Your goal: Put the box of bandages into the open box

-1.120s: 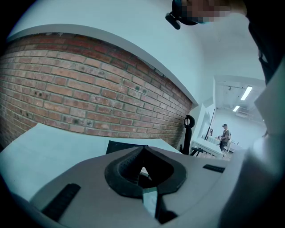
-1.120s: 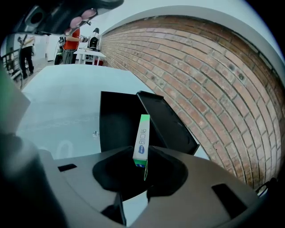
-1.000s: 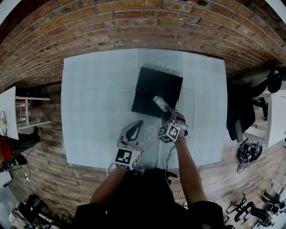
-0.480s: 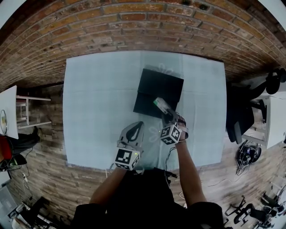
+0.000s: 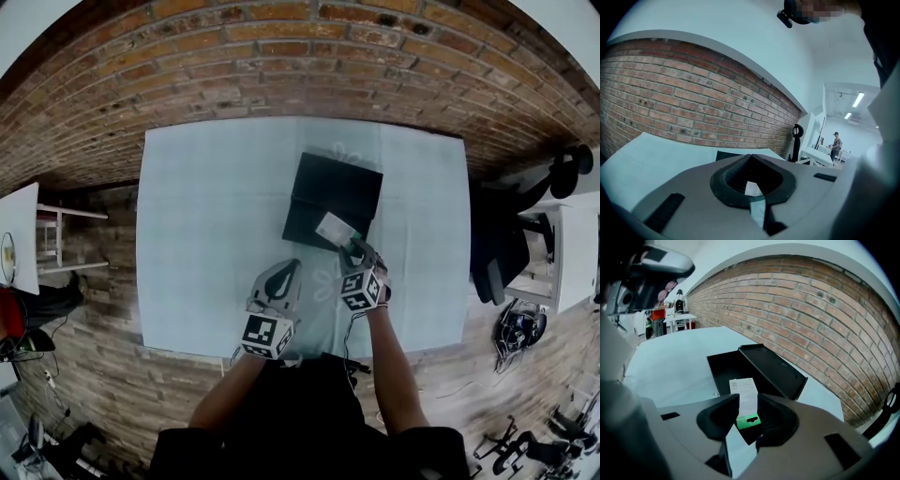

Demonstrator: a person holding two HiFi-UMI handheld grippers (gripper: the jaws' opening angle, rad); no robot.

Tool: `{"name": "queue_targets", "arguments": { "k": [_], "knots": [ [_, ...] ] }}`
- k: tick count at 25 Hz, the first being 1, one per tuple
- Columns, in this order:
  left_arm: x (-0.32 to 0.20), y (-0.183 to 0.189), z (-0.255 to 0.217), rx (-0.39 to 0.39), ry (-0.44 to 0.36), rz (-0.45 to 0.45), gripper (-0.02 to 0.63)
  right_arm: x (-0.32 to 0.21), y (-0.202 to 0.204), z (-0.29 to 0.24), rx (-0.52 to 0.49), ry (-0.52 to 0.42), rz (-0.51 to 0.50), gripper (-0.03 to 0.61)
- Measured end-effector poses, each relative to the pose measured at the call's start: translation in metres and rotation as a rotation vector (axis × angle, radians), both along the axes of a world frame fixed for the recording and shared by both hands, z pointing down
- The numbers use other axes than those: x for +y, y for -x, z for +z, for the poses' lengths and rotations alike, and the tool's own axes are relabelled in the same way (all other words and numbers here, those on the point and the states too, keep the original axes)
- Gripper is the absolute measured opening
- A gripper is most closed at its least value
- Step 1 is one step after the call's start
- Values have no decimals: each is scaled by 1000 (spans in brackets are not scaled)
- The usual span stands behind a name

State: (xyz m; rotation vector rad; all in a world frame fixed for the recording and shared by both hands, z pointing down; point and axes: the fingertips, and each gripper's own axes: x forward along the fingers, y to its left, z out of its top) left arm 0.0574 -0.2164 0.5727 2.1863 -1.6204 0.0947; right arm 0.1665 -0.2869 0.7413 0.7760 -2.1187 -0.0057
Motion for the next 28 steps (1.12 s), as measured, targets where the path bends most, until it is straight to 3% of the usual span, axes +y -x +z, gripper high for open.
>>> {"name": "queue_targets", "arguments": {
  "k": [8, 15, 28],
  "knots": [
    [16, -2, -20, 12, -42, 19, 32, 8, 3, -68, -312, 7, 206, 77],
    [33, 2, -39, -2, -75, 17, 31, 31, 6, -127, -507, -24, 286, 46],
    [65, 18, -84, -10, -156, -9, 31, 88, 0, -201, -645, -97, 360, 38]
  ]
}}
